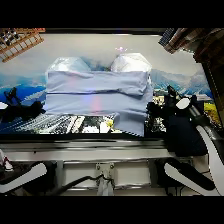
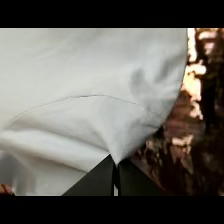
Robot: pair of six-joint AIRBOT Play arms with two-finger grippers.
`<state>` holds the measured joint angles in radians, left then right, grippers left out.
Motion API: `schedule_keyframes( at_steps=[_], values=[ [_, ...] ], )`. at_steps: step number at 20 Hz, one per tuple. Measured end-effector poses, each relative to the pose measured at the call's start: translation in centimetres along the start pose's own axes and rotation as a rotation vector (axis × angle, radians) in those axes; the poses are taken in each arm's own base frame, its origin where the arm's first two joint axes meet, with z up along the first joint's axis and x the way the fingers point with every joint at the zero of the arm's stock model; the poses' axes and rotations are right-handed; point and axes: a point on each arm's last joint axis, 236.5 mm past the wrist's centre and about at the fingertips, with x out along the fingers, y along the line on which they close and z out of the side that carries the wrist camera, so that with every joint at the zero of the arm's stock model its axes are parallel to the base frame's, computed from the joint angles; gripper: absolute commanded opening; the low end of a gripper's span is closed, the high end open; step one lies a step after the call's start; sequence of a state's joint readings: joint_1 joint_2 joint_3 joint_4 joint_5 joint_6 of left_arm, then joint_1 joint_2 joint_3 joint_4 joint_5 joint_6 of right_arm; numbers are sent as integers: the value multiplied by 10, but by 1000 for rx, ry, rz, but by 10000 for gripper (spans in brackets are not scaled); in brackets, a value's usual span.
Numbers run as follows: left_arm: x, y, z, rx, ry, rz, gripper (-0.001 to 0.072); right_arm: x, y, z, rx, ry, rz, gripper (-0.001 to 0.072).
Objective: Fold the clothes and pants, and hang the long-sleeved shirts on hangers.
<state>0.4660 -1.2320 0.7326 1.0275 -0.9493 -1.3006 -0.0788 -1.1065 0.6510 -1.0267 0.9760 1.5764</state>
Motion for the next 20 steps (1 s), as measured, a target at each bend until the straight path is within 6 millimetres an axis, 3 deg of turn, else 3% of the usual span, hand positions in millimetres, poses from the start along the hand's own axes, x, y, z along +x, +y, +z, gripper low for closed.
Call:
schedule_keyframes(
  at_steps=[6,10,13,16,18,20],
  values=[
    [-35,-1,-39,55,40,43,11,-23,17,-77,-119,107,29,23],
    [-46,4,-75,96,56,98,10,-43,29,-97,-175,64,47,23],
    [-53,18,-83,134,42,189,10,-54,28,-92,-186,-1,38,23],
    [-54,21,-74,138,-4,212,10,-60,32,-72,-176,-65,35,23],
    [-52,10,-59,123,-60,174,10,-60,38,-53,-176,-89,35,23],
    [-53,-10,-32,124,-151,108,9,-56,45,-30,-181,-98,30,23]
  ],
)
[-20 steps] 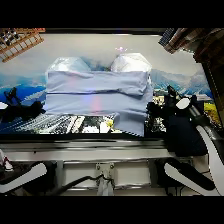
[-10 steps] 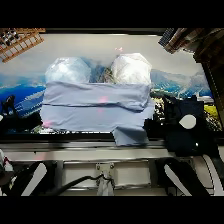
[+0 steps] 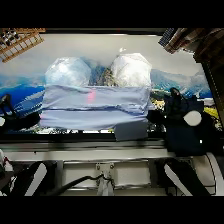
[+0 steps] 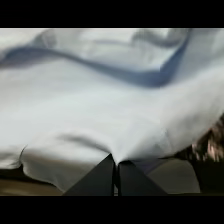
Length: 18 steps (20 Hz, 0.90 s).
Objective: Fold the clothes and pants, and hang the long-sleeved shirts on hangers.
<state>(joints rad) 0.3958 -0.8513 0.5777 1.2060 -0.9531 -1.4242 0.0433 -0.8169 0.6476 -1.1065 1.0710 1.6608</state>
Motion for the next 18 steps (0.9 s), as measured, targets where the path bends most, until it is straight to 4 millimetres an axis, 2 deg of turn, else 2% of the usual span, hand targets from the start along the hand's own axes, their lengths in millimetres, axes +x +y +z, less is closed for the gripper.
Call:
schedule_keyframes(
  at_steps=[3,6,9,11,12,13,14,15,16,18],
  values=[
    [1,-28,58,30,-140,-71,10,19,3,45,-6,-8,-11,23],
    [16,-46,114,53,-212,-96,10,46,5,94,-4,-12,-20,23],
    [48,-59,158,67,-216,-110,10,74,5,137,-4,-14,-23,24],
    [75,-67,173,76,-191,-118,12,93,5,158,-1,-12,-21,38],
    [89,-70,176,80,-173,-121,13,102,5,165,-3,-10,-18,157],
    [101,-72,177,84,-157,-121,29,111,6,174,-4,-13,-11,405],
    [112,-75,176,87,-139,-125,177,118,7,180,0,-18,-4,541],
    [120,-76,175,90,-123,-126,363,123,8,186,-2,-27,1,515],
    [126,-77,172,91,-106,-128,446,125,9,193,1,-40,8,505],
    [129,-76,168,88,-79,-132,445,120,4,205,-6,-65,0,509]
  ],
)
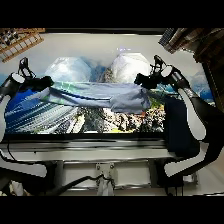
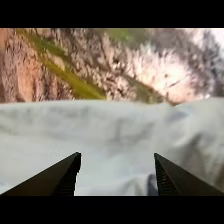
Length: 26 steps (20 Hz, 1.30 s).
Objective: Fold the clothes and pants, and hang the long-sleeved shirts on hangers.
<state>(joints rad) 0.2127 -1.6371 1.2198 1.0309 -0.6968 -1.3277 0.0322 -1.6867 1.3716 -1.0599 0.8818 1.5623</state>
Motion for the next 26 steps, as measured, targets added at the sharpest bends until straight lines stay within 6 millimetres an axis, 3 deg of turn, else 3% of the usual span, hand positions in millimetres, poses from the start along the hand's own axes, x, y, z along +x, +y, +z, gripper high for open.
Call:
schedule_keyframes(
  at_steps=[2,4,5,7,9,13,22,23,26],
  values=[
    [-7,5,0,-11,15,-2,445,-14,-15,10,-8,-18,-32,576],
    [-23,8,4,-21,11,-7,445,-29,-42,11,8,4,-73,577],
    [-31,9,6,-24,9,-8,445,-35,-56,6,15,34,-85,585],
    [-48,8,13,-23,-9,-13,445,-43,-73,-10,16,108,-82,688],
    [-61,2,17,-28,-23,-30,445,-44,-81,-28,12,170,-66,691],
    [-75,-24,19,-53,-31,-104,445,-33,-80,-57,45,236,3,691],
    [-74,-65,7,-30,4,-182,444,-2,-63,-56,131,174,112,687],
    [-74,-69,6,-26,7,-187,444,2,-60,-58,129,177,115,670],
    [-72,-77,3,-12,15,-196,443,11,-44,-64,118,193,144,393]
  ],
)
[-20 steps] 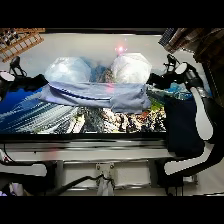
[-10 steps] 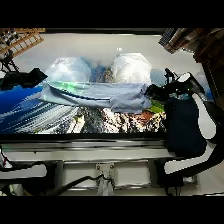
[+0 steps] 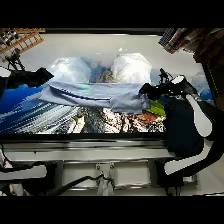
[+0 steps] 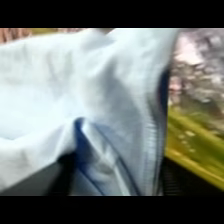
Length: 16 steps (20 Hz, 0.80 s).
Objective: Fold the clothes and pants, and hang the long-sleeved shirts on hangers.
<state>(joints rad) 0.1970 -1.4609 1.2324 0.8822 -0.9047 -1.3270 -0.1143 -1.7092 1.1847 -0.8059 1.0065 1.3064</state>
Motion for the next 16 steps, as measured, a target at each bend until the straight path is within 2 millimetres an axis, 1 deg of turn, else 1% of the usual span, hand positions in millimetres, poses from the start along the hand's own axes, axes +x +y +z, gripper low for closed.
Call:
schedule_keyframes(
  at_steps=[1,2,3,6,7,9,12,13,14,16],
  values=[
    [1,-3,-1,5,4,-3,443,4,5,-2,-3,6,7,238],
    [3,-7,-3,12,8,-7,443,7,7,-6,-9,17,8,103],
    [5,-11,-5,20,11,-11,443,9,9,-7,-18,21,6,24],
    [14,-35,-18,67,43,-37,443,8,17,-6,-25,13,20,24],
    [19,-45,-24,89,58,-49,443,5,20,-5,-31,6,21,24],
    [28,-69,-40,133,92,-75,443,-4,23,-3,-35,-2,2,24],
    [43,-109,-70,191,155,-131,442,-27,20,0,-38,6,-48,24],
    [48,-125,-84,202,181,-160,417,-36,19,1,-33,12,-60,24],
    [53,-141,-97,208,207,-189,326,-46,17,2,-22,20,-71,24],
    [65,-171,-127,209,269,-249,183,-66,15,7,4,24,-82,24]
  ],
)
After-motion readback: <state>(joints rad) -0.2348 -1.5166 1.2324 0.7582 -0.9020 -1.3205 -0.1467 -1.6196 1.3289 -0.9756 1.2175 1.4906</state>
